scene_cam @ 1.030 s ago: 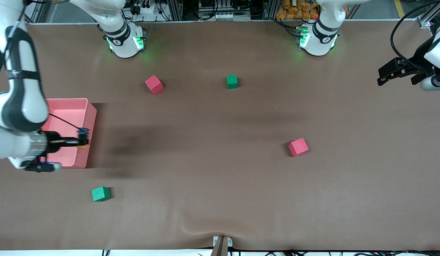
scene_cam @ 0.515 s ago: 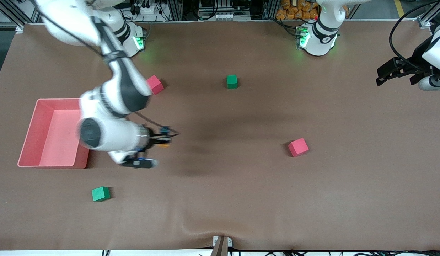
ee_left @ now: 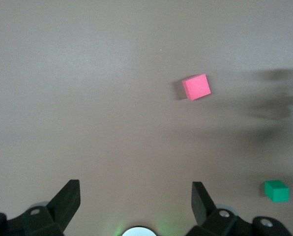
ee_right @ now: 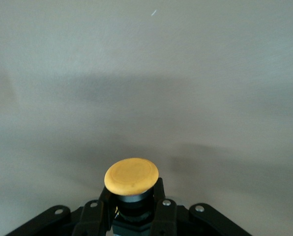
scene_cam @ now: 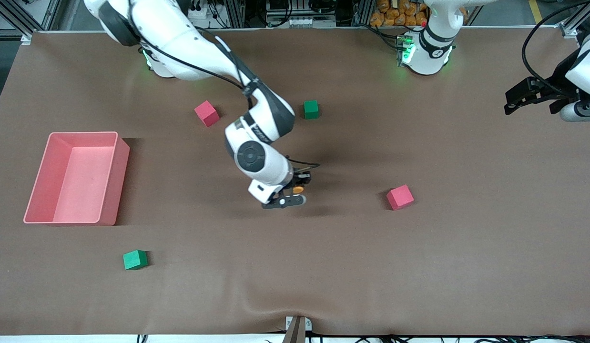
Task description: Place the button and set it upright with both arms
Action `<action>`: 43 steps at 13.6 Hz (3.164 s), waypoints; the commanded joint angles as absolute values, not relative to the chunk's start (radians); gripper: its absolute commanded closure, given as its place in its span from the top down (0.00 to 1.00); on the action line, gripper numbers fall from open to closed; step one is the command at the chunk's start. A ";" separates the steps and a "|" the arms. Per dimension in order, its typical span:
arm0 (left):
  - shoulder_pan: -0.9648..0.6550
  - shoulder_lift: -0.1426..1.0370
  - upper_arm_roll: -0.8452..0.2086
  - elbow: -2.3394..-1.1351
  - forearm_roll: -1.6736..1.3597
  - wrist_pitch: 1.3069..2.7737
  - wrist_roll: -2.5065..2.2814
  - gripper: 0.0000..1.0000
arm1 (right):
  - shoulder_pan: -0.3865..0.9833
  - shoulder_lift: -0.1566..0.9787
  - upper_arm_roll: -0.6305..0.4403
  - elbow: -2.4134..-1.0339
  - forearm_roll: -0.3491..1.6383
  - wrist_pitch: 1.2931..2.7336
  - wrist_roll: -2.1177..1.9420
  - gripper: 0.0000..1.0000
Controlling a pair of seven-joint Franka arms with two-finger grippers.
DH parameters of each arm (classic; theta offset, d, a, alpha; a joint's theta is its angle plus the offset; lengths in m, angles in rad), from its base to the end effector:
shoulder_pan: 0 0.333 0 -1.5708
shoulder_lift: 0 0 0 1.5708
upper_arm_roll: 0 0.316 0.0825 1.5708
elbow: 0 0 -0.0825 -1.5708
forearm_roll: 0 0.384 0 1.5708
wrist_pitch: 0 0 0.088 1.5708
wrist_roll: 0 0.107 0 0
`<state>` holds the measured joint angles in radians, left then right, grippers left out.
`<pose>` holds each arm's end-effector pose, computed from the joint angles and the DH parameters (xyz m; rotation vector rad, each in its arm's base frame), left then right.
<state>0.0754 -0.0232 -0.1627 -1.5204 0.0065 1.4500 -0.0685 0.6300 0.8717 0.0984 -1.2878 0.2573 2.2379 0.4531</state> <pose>0.5329 -0.0471 0.6501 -3.1267 0.0282 0.0728 0.5725 0.4955 0.2323 -2.8576 -0.1217 0.1310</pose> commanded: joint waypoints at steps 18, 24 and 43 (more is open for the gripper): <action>-0.037 0.302 -0.259 -1.503 -0.147 1.319 -0.166 1.00 | 0.634 0.870 0.066 -1.198 0.264 2.229 0.508 1.00; -0.220 0.521 -0.255 -1.378 -0.141 1.376 -0.354 1.00 | 0.330 0.665 0.041 -1.197 0.209 1.911 0.497 1.00; -0.469 0.831 -0.238 -1.302 -0.235 1.900 -0.678 1.00 | -0.012 -0.121 0.066 -1.720 0.048 1.657 0.371 1.00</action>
